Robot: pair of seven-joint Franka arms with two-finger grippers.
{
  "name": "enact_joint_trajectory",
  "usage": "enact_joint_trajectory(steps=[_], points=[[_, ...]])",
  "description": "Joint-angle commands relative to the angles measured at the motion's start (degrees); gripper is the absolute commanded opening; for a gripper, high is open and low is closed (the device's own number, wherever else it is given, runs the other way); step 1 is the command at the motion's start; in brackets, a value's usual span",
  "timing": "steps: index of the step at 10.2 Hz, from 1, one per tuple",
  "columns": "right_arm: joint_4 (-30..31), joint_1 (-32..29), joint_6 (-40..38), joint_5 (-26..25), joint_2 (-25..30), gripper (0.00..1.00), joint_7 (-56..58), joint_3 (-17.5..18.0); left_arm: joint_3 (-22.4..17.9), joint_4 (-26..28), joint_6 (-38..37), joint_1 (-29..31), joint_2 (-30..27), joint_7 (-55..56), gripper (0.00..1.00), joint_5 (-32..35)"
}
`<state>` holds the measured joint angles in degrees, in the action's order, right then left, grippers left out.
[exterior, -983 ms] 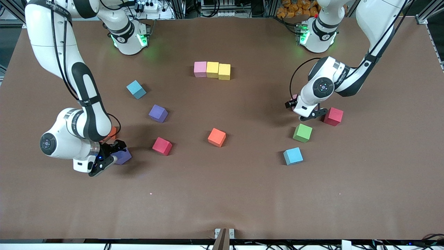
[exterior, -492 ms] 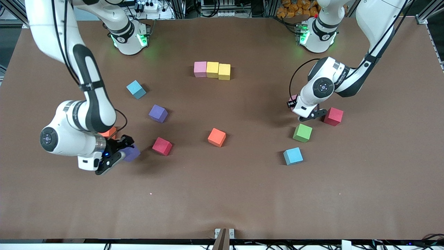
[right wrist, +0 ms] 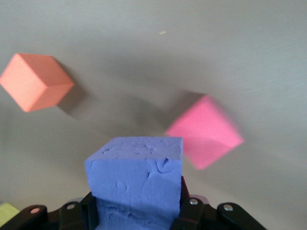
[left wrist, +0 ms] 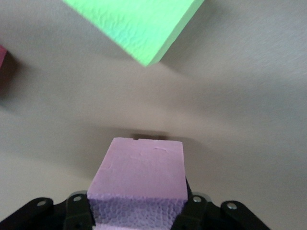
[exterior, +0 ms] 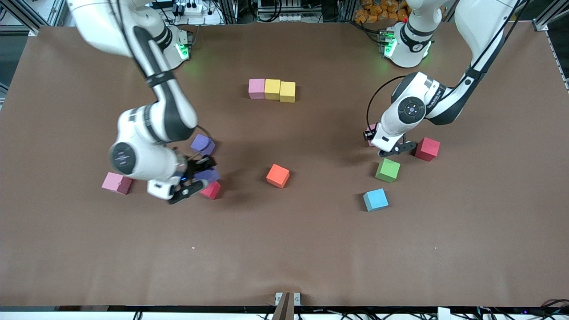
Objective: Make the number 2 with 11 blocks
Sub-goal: 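Carry the purple cube toward the row with the right gripper while the left lifts pink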
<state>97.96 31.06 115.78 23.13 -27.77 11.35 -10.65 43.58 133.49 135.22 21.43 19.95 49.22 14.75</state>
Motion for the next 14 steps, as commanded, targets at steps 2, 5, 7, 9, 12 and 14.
enact_joint_trajectory(steps=[2,5,7,9,12,14], points=[[10.3,5.4,7.1,7.4,6.2,0.23,-5.8,-0.2,1.1,-2.5,-1.5,-0.2,-0.2,0.2,0.18,-1.3],[18.4,17.9,21.4,7.3,8.1,0.23,-29.5,-0.4,1.1,-2.9,-1.8,-0.2,-0.2,-0.3,0.18,-1.3],[19.6,24.1,25.7,7.2,8.2,0.23,-41.3,-0.6,1.0,-3.9,-1.8,0.4,-0.2,-0.6,0.18,-1.2],[23.5,28.2,33.7,7.2,7.8,0.23,-46.0,-0.5,0.7,-5.3,-2.2,1.4,-0.3,-2.8,0.18,-1.2],[24.5,32.3,35.1,7.2,7.2,0.23,-50.8,-0.6,0.6,-7.4,-2.8,1.9,-0.2,-2.6,0.19,-0.9],[24.4,35.2,35.5,7.1,5.8,0.23,-54.2,-0.7,0.4,-12.3,-9.5,2.2,-0.2,-3.9,0.20,-0.7]])
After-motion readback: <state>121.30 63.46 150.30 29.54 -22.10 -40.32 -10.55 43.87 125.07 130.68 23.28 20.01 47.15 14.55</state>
